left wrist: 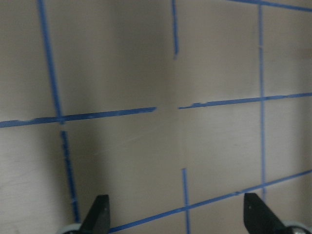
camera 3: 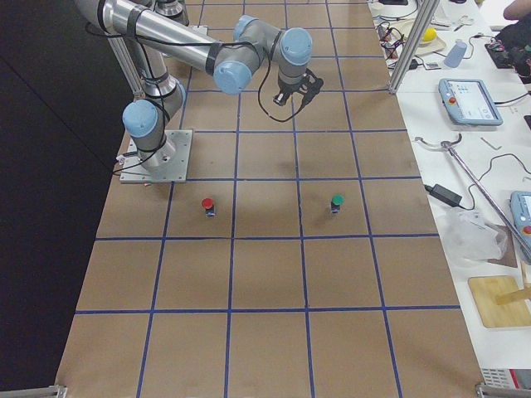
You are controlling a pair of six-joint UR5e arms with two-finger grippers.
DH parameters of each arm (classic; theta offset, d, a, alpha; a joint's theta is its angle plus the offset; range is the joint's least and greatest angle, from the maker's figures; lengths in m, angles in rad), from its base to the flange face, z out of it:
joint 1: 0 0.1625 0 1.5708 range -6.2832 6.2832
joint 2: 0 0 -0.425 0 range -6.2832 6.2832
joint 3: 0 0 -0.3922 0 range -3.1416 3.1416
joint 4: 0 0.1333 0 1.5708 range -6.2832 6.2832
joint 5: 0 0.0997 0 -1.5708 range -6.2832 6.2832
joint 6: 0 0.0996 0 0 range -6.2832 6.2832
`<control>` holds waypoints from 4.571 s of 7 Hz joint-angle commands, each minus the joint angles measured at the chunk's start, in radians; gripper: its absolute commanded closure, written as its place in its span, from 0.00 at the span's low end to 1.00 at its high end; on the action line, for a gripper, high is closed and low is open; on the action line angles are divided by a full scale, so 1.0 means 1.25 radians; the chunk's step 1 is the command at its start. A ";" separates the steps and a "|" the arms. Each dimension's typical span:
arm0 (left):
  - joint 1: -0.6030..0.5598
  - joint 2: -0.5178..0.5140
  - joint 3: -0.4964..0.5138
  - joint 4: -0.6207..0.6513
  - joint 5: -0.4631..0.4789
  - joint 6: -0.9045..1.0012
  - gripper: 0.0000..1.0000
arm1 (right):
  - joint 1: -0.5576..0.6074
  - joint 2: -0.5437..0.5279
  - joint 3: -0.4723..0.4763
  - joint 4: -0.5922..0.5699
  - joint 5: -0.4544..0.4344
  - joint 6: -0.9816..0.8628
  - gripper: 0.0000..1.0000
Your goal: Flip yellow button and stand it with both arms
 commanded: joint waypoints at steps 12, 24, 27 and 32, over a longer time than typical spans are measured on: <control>-0.008 0.044 -0.008 0.016 0.070 -0.033 0.00 | -0.276 0.132 0.277 -0.671 -0.091 -0.708 0.65; -0.004 0.041 0.003 0.012 0.057 -0.031 0.00 | 0.022 -0.161 -0.080 0.221 -0.190 -0.162 0.00; -0.004 0.039 0.023 -0.021 0.057 -0.033 0.00 | 0.284 -0.156 -0.074 0.236 -0.224 0.086 0.00; -0.004 0.034 0.024 -0.021 0.060 -0.031 0.00 | 0.281 -0.155 -0.067 0.233 -0.260 0.096 0.00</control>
